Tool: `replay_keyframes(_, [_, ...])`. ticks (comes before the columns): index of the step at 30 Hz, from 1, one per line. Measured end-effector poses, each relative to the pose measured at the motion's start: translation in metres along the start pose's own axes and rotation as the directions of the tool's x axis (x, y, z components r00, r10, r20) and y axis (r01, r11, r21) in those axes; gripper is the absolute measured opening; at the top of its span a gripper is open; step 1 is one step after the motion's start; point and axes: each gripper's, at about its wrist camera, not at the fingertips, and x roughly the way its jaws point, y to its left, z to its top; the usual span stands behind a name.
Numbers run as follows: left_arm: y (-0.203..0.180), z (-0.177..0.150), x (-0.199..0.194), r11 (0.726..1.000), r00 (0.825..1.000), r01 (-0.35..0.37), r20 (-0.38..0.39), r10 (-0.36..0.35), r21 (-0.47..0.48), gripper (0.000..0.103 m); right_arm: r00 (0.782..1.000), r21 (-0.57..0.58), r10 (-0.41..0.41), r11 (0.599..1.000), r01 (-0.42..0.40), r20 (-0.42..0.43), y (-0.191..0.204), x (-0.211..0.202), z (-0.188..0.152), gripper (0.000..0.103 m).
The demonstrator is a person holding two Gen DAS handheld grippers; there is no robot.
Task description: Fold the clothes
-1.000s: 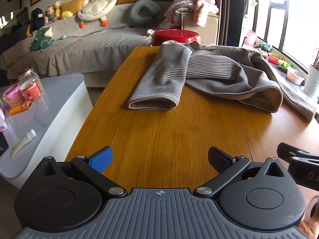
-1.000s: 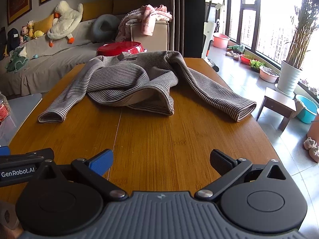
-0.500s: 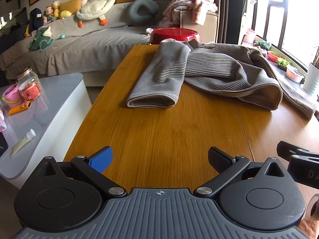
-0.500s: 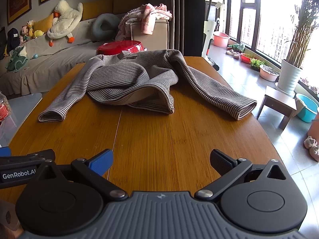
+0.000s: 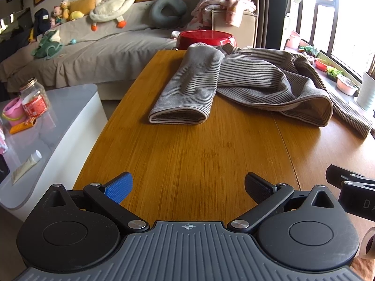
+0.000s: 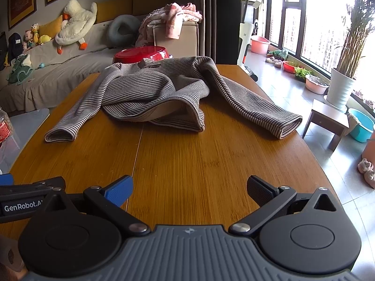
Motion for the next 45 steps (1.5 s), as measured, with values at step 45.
replay_keyframes(45, [0.017,0.067,0.063,0.982,0.981,0.189,0.039,-0.188,-0.008,0.103,0.961,-0.413,-0.115,0.886,0.213,0.250,0.003,0.072,0.059,0.103])
